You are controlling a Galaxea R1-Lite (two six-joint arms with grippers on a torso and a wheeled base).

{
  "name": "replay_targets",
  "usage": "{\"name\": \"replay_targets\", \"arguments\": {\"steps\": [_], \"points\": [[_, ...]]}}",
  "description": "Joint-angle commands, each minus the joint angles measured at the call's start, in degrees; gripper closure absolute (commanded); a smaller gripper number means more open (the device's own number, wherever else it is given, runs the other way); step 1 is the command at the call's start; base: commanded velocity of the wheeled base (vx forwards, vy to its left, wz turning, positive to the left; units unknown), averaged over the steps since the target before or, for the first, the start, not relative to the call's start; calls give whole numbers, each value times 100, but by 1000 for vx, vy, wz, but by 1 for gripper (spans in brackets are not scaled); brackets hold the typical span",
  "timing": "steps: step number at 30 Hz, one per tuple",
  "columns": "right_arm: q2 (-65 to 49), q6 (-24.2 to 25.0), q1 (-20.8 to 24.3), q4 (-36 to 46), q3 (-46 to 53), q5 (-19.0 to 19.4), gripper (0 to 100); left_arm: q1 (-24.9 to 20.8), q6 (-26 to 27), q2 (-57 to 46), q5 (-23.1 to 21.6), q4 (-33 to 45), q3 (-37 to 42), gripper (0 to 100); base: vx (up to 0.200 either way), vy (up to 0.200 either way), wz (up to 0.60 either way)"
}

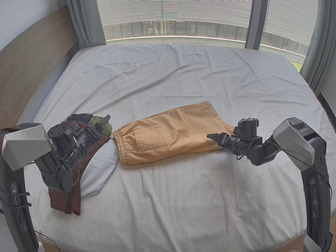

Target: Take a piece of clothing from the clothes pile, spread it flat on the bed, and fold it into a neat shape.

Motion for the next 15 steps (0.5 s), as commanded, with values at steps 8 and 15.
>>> {"name": "replay_targets", "arguments": {"steps": [8,15], "points": [[554,528,384,-46,-753,-38,0,8,-3,9,1,-1,-1,0,0,0,0],[668,555,402,-108,-841,-56,0,8,-3,26,1,-1,-10,0,0,0,0]]}}
